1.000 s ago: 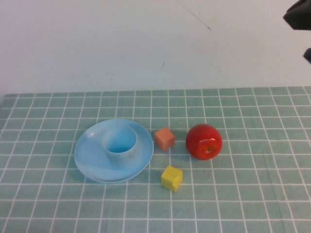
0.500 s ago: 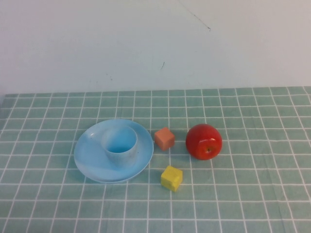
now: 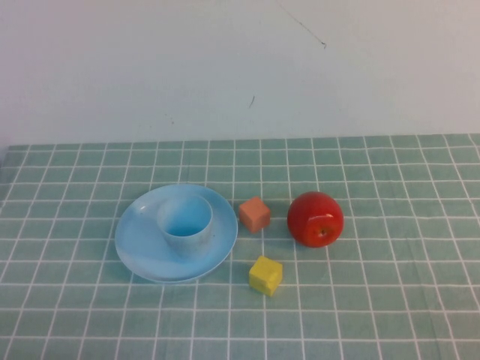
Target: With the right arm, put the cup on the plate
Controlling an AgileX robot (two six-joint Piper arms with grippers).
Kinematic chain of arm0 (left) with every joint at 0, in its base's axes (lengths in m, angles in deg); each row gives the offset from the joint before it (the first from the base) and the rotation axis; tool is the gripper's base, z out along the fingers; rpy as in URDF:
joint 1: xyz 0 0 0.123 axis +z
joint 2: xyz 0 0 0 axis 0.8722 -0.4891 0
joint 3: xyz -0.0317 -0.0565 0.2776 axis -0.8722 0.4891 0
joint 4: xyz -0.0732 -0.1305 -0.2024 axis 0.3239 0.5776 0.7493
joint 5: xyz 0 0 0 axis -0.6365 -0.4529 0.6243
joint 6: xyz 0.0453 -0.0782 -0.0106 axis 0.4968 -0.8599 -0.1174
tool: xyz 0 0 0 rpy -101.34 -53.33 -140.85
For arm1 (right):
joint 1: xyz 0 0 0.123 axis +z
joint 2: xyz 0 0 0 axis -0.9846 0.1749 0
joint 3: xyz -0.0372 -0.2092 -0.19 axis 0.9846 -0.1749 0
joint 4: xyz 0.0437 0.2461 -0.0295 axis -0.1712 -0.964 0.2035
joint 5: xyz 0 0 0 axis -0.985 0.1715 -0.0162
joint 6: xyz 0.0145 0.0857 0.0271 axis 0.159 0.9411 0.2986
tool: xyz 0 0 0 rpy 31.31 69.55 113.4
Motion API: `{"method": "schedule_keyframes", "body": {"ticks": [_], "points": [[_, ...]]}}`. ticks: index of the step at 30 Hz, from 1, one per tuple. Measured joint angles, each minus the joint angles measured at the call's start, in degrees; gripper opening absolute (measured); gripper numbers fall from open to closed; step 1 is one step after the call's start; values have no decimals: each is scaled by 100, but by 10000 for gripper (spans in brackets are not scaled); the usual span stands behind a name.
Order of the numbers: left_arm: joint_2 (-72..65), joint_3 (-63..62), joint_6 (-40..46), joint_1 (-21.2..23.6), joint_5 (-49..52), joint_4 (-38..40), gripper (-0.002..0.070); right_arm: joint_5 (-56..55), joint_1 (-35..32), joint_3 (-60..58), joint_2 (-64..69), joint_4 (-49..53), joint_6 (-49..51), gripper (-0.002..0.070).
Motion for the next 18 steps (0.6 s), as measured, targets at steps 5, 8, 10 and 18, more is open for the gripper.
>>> {"method": "schedule_keyframes", "body": {"ticks": [5,8,10,18], "points": [[0,0,0,0,0,0,-3,-330,-51,-751,0,-9,3,-2],[0,0,0,0,0,0,-3,-454,-51,-1007,0,25,3,-2],[0,0,0,0,0,0,-3,-595,-51,-1044,0,29,3,-2],[0,0,0,0,0,0,-3,-721,-51,-1066,0,54,12,-2]]}}
